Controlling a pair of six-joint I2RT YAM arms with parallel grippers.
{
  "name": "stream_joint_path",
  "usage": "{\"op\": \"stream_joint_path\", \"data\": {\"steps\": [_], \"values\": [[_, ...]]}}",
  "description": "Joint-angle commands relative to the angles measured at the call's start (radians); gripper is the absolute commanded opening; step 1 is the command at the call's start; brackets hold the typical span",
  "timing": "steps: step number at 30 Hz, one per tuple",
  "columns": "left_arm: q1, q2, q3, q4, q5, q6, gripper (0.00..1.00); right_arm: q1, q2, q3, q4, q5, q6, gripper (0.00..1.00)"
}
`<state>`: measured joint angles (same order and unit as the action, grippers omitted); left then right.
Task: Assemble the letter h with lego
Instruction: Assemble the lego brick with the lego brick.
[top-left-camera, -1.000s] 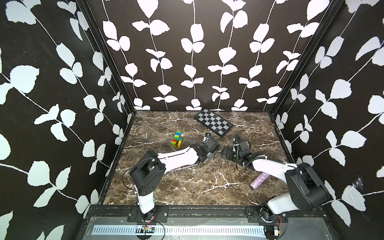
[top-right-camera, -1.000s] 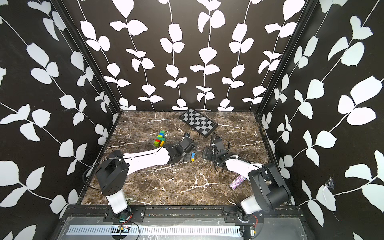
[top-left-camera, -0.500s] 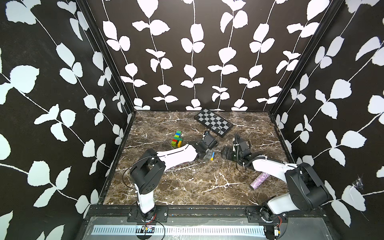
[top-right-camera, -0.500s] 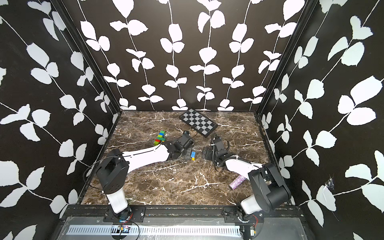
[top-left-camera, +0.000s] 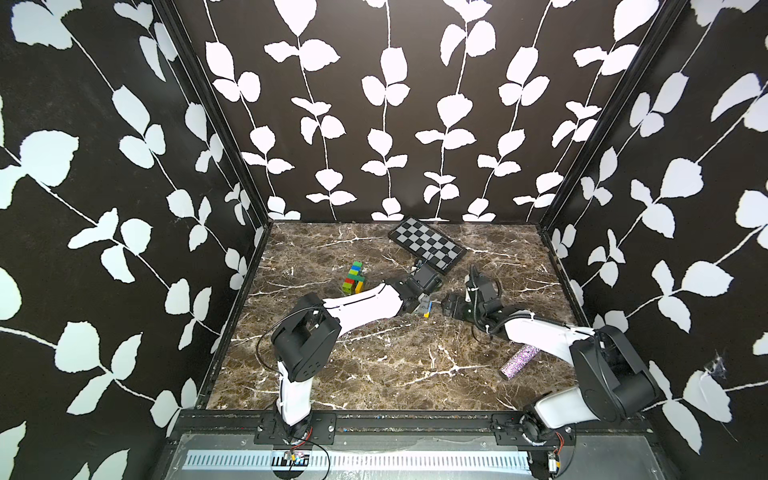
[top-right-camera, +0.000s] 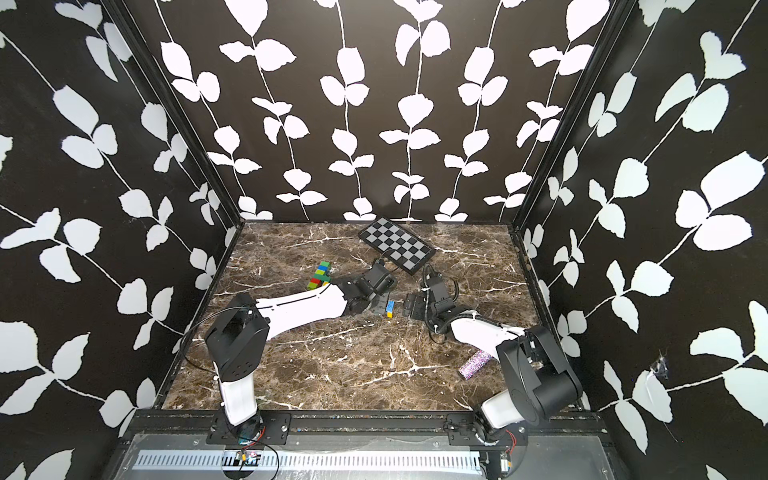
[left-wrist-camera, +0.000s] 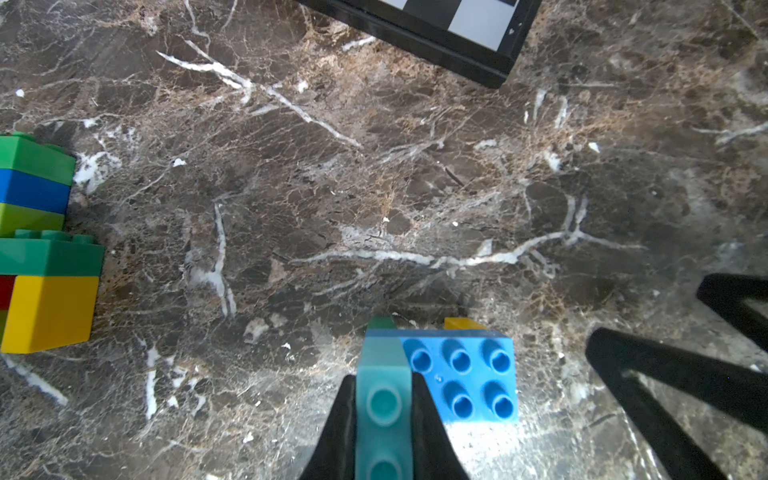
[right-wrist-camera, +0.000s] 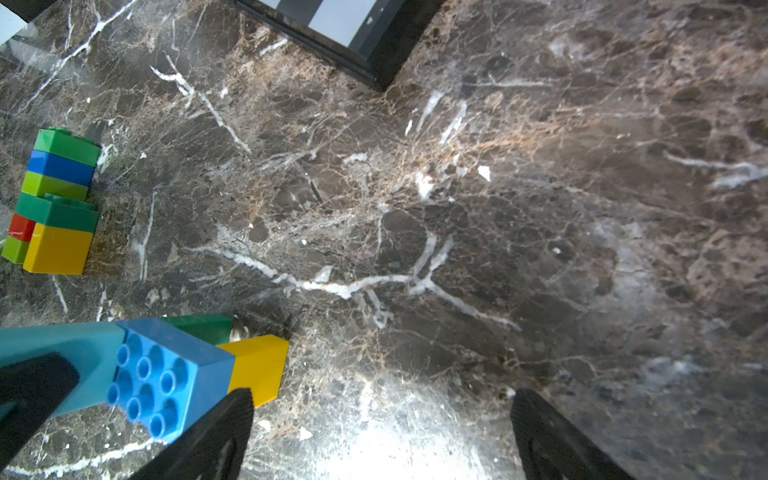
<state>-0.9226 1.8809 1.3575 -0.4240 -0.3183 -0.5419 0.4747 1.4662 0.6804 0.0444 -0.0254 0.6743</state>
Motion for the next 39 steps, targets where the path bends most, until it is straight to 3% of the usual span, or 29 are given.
{"op": "stream_joint_path", "data": {"steps": [1, 14, 16, 19, 21, 26, 28, 30, 35, 39], "values": [[-0.006, 0.067, -0.096, -0.088, 0.101, -0.022, 0.0, -0.002, -0.035, -0.013, 0.027, 0.023, -0.005, 0.97], [-0.007, 0.019, -0.064, -0.104, 0.07, -0.004, 0.01, -0.002, -0.058, -0.024, 0.029, 0.037, -0.004, 0.97], [-0.007, 0.019, -0.043, -0.113, 0.068, -0.001, 0.08, -0.002, -0.059, -0.024, 0.027, 0.039, -0.005, 0.97], [-0.007, 0.012, -0.011, -0.127, 0.056, 0.004, 0.3, -0.001, -0.062, -0.024, 0.026, 0.039, -0.007, 0.97], [-0.007, 0.008, 0.012, -0.135, 0.056, 0.011, 0.37, -0.002, -0.068, -0.026, 0.026, 0.038, -0.007, 0.97], [-0.007, -0.026, 0.056, -0.148, 0.052, 0.018, 0.72, -0.002, -0.088, -0.031, 0.025, 0.053, -0.014, 0.98], [-0.007, -0.05, 0.059, -0.137, 0.062, 0.026, 0.81, -0.002, -0.099, -0.036, 0.023, 0.065, -0.018, 0.99], [-0.007, -0.077, 0.056, -0.125, 0.073, 0.032, 0.97, -0.002, -0.111, -0.041, 0.022, 0.078, -0.021, 0.99], [-0.006, -0.188, -0.008, -0.058, 0.102, 0.052, 0.99, -0.002, -0.162, -0.061, 0.038, 0.133, -0.059, 0.99], [-0.005, -0.328, -0.15, 0.064, 0.13, 0.086, 0.99, -0.002, -0.227, -0.129, 0.131, 0.194, -0.128, 0.97]]}}
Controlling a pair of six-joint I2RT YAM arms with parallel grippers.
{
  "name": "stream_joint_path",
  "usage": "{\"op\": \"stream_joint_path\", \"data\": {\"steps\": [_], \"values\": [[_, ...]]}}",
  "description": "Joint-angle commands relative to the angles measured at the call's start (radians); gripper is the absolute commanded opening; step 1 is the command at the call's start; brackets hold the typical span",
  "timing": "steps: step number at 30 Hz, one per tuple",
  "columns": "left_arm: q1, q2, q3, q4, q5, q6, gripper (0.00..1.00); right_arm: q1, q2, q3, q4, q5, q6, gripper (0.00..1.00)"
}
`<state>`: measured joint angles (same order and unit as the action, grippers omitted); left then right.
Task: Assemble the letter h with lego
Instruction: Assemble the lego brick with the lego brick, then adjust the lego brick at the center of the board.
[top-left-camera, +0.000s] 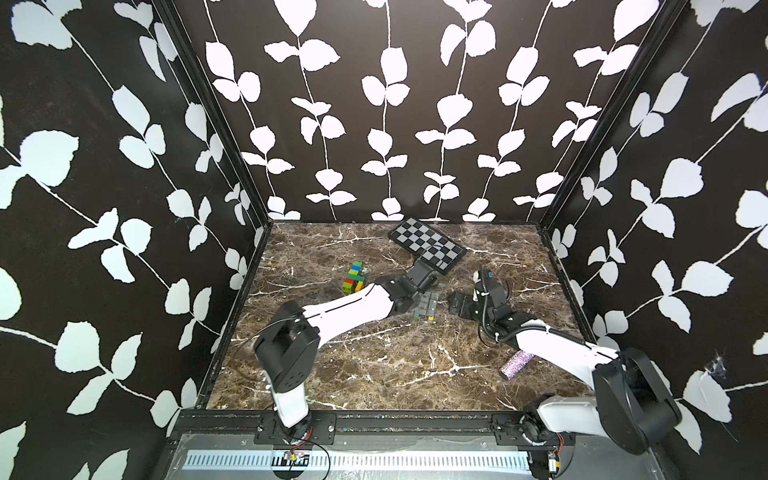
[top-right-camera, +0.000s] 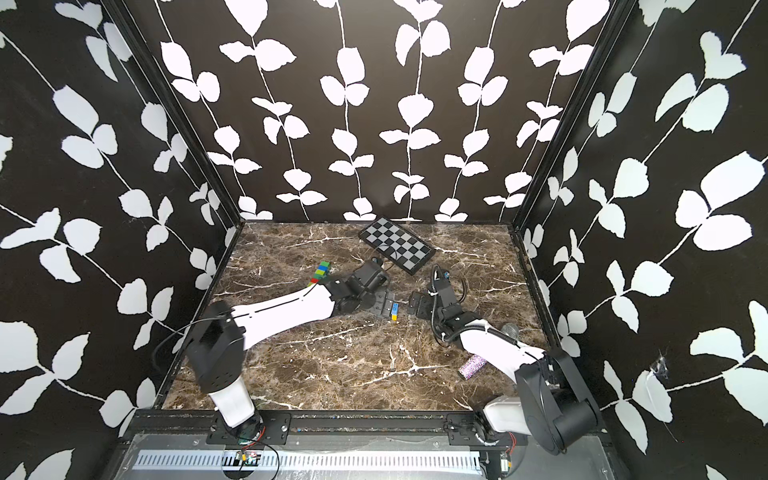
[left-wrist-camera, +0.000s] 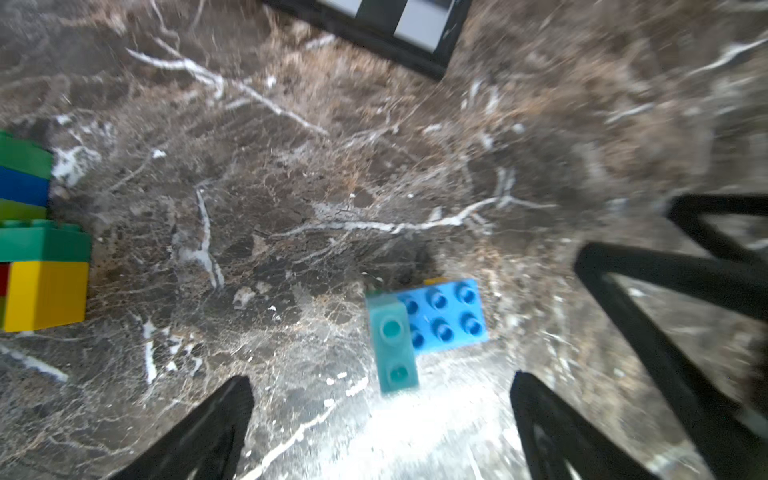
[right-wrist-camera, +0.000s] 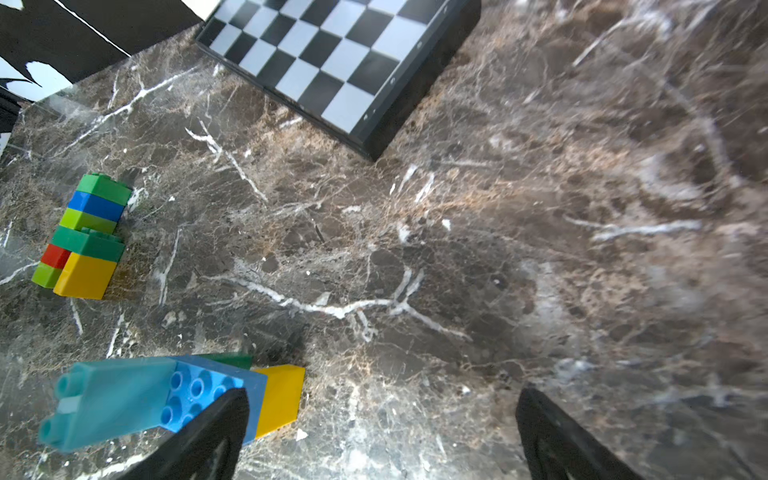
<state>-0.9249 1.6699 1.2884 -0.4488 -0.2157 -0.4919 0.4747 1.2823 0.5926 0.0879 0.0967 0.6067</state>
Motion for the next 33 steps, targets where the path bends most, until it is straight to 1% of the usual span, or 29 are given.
{"op": "stream_joint_path", "data": {"steps": [1, 3, 4, 6, 8, 9, 10, 12, 13, 14, 17, 20, 23, 28, 31, 33], "values": [[-0.003, -0.153, -0.128, 0.122, 0.031, 0.04, 0.99, -0.002, -0.06, -0.062, 0.122, 0.076, -0.098, 0.95], [0.0, -0.227, -0.248, 0.198, 0.042, 0.044, 0.99, -0.002, -0.109, -0.114, 0.215, 0.081, -0.182, 0.91], [0.007, -0.256, -0.302, 0.221, 0.049, 0.042, 0.99, -0.001, -0.128, -0.145, 0.266, 0.092, -0.222, 0.91], [0.035, -0.32, -0.411, 0.265, 0.076, 0.031, 0.99, -0.002, -0.163, -0.215, 0.375, 0.129, -0.318, 0.94], [0.081, -0.375, -0.503, 0.3, 0.116, 0.016, 0.99, -0.002, -0.176, -0.238, 0.405, 0.168, -0.39, 0.97], [0.108, -0.405, -0.552, 0.322, 0.139, 0.009, 0.99, -0.005, -0.167, -0.232, 0.404, 0.156, -0.414, 0.98], [0.129, -0.427, -0.586, 0.336, 0.153, 0.005, 0.99, -0.006, -0.156, -0.217, 0.4, 0.1, -0.446, 0.98], [0.151, -0.479, -0.644, 0.352, 0.146, 0.026, 0.99, -0.013, -0.108, -0.154, 0.364, -0.144, -0.537, 0.97], [0.153, -0.497, -0.66, 0.351, 0.127, 0.037, 0.99, -0.013, -0.082, -0.131, 0.358, -0.249, -0.57, 0.93], [0.155, -0.517, -0.671, 0.344, 0.103, 0.045, 0.99, -0.013, -0.051, -0.116, 0.367, -0.337, -0.594, 0.92], [0.156, -0.552, -0.689, 0.334, 0.048, 0.042, 0.99, -0.016, 0.016, -0.116, 0.434, -0.496, -0.651, 0.91], [0.156, -0.578, -0.692, 0.328, 0.031, 0.03, 0.99, -0.022, 0.078, -0.077, 0.432, -0.694, -0.695, 0.85], [0.156, -0.603, -0.703, 0.329, 0.009, 0.018, 0.99, -0.025, 0.129, -0.03, 0.367, -0.775, -0.742, 0.82], [0.156, -0.612, -0.718, 0.343, 0.02, -0.001, 0.99, -0.025, 0.176, 0.006, 0.305, -0.775, -0.776, 0.77], [0.156, -0.605, -0.713, 0.343, 0.033, -0.005, 0.99, -0.025, 0.226, 0.065, 0.227, -0.785, -0.805, 0.7], [0.156, -0.602, -0.712, 0.344, 0.036, -0.007, 0.99, -0.025, 0.255, 0.096, 0.197, -0.786, -0.829, 0.67]]}}
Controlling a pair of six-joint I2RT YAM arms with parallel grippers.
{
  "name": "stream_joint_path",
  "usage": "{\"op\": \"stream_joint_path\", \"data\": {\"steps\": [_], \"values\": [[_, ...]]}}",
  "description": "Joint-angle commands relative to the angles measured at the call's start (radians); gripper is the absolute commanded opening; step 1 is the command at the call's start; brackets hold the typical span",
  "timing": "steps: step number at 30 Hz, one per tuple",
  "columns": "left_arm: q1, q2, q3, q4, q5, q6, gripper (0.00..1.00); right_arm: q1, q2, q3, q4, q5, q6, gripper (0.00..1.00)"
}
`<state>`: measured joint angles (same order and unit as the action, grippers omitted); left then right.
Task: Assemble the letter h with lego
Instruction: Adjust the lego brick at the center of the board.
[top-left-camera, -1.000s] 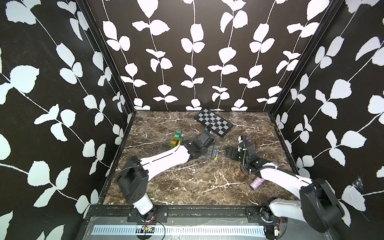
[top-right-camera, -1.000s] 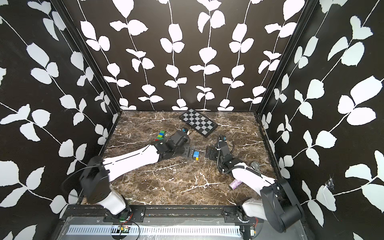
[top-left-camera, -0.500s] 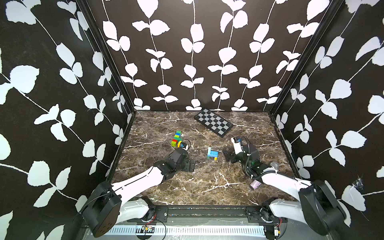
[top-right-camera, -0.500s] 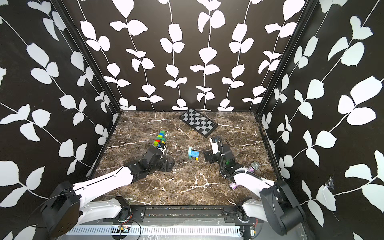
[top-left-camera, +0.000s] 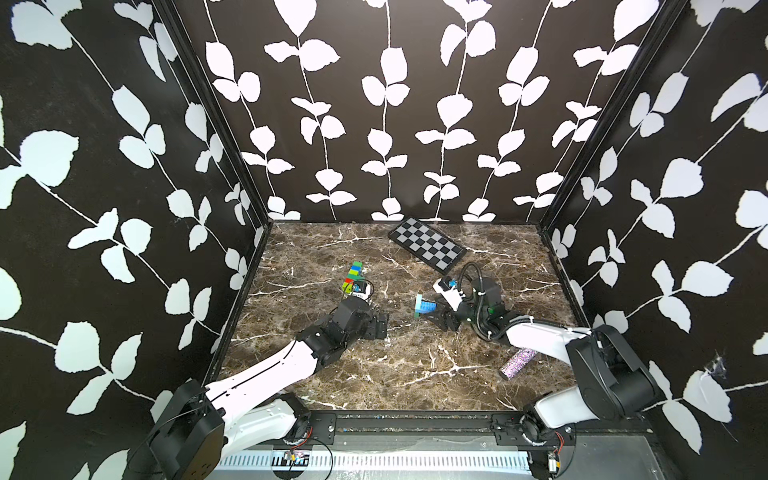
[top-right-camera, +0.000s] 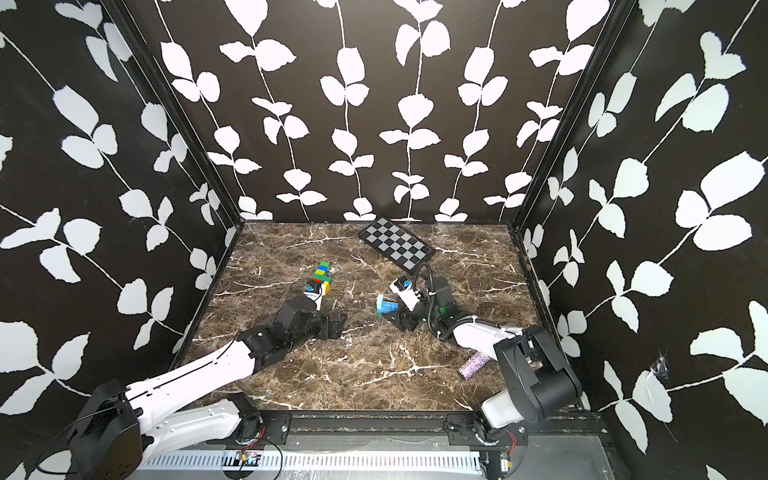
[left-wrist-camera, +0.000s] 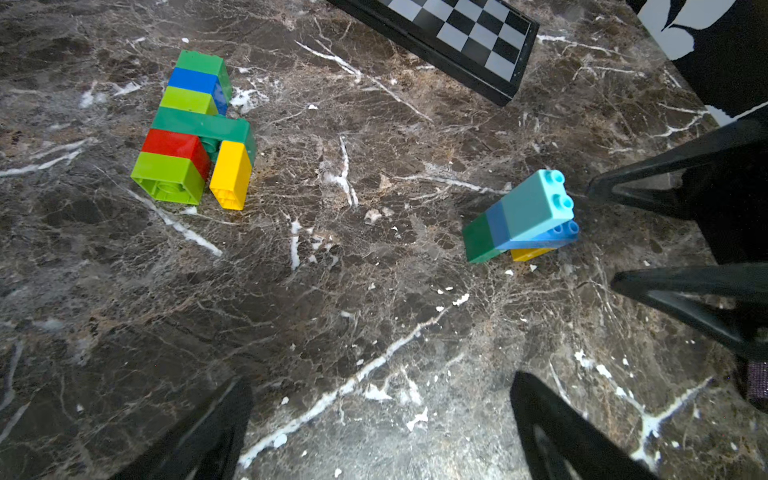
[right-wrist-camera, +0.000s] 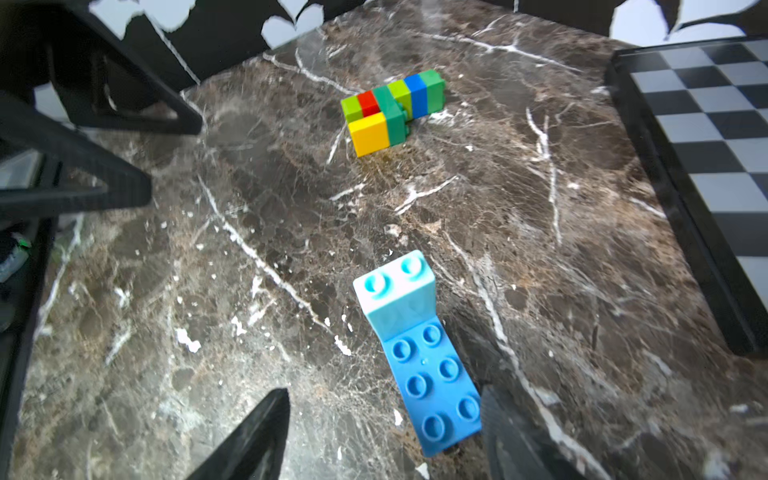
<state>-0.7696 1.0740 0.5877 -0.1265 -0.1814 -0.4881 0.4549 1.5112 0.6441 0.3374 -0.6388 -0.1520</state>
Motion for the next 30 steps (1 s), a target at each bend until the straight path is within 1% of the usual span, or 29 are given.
{"op": "stream_joint_path", "data": {"steps": [1, 9, 13, 16, 21, 26, 30], "values": [[0.0, -0.004, -0.012, 0.024, 0.003, -0.01, 0.99, -0.006, 0.036, 0.061, -0.071, -0.045, -0.084, 0.67], [0.001, -0.001, -0.013, 0.025, -0.013, -0.005, 0.99, -0.005, 0.081, 0.11, -0.132, -0.013, -0.113, 0.66], [0.001, 0.003, -0.015, 0.029, -0.012, -0.005, 0.99, -0.006, 0.081, 0.115, -0.138, 0.023, -0.117, 0.7], [0.001, 0.009, -0.013, 0.031, -0.008, -0.004, 0.99, -0.004, 0.121, 0.123, -0.144, 0.031, -0.119, 0.7], [0.002, 0.01, -0.012, 0.031, -0.006, -0.005, 0.99, 0.004, 0.145, 0.145, -0.172, 0.043, -0.13, 0.64], [0.003, 0.008, -0.013, 0.032, -0.005, -0.005, 0.99, 0.007, 0.156, 0.165, -0.2, 0.036, -0.132, 0.52], [0.003, 0.009, -0.014, 0.031, -0.003, -0.007, 0.99, 0.007, 0.167, 0.184, -0.224, 0.024, -0.129, 0.39]]}}
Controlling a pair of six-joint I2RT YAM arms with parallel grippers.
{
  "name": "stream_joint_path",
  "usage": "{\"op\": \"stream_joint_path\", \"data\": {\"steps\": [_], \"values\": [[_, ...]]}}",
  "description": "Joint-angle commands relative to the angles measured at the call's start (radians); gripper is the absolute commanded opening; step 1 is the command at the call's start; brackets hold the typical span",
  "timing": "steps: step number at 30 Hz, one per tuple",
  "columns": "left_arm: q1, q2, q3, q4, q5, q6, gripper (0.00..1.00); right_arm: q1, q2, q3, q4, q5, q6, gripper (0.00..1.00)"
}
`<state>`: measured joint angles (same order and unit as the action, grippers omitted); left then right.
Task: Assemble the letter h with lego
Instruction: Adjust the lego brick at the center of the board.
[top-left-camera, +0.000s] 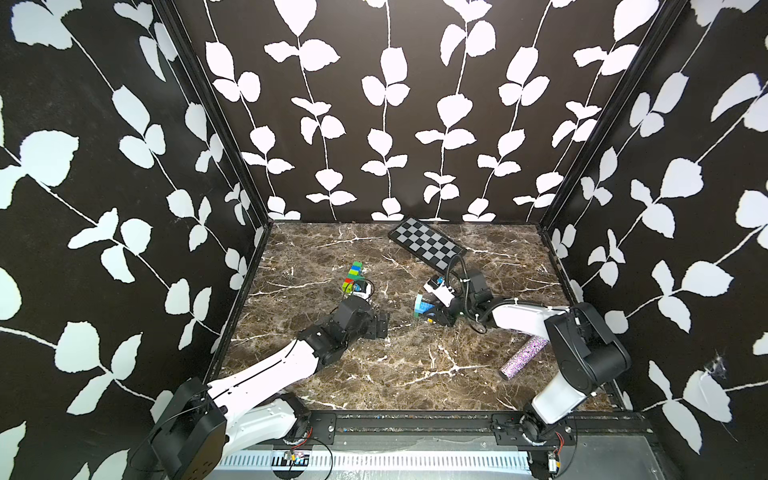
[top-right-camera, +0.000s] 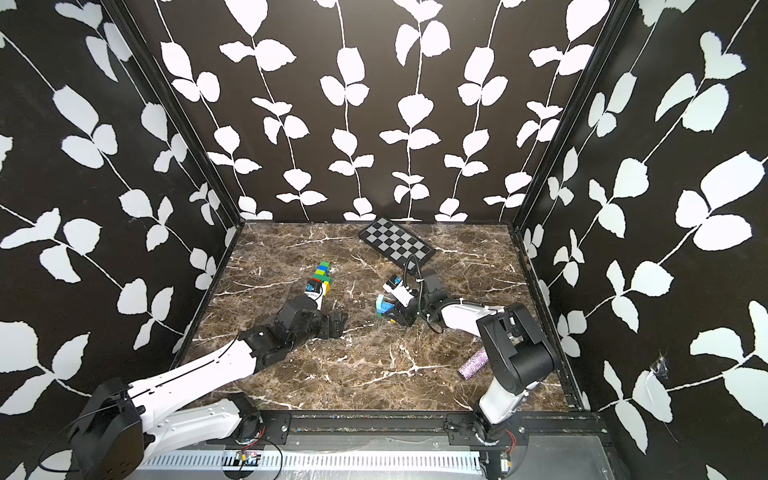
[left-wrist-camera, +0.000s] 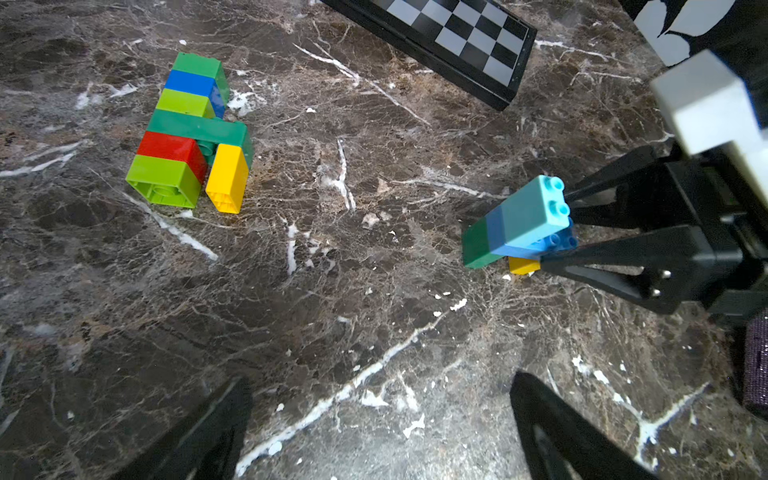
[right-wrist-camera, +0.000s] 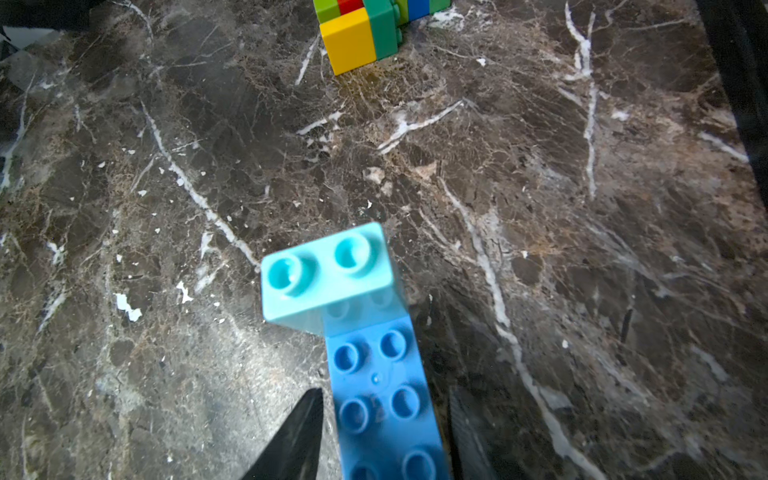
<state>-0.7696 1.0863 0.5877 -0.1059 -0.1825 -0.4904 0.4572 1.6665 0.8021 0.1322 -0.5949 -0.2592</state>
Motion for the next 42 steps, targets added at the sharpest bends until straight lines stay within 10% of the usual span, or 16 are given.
{"op": "stream_joint_path", "data": {"steps": [1, 9, 12, 25, 42], "values": [[0.003, -0.006, -0.013, 0.008, -0.002, -0.006, 0.99, 0.003, 0.013, 0.03, -0.023, -0.026, -0.02, 0.35], [0.003, -0.051, -0.023, -0.003, -0.018, -0.008, 0.99, 0.0, 0.02, 0.054, -0.026, -0.089, 0.051, 0.27], [0.003, -0.062, -0.025, -0.009, -0.026, -0.011, 0.99, -0.003, 0.023, 0.066, 0.019, -0.134, 0.188, 0.35], [0.004, -0.098, -0.024, -0.042, -0.058, -0.027, 0.99, 0.02, 0.34, 0.376, 0.006, -0.467, 0.76, 0.12], [0.003, -0.106, -0.022, -0.051, -0.046, -0.031, 0.99, 0.032, 0.591, 0.742, -0.445, -0.584, 0.61, 0.27]]}}
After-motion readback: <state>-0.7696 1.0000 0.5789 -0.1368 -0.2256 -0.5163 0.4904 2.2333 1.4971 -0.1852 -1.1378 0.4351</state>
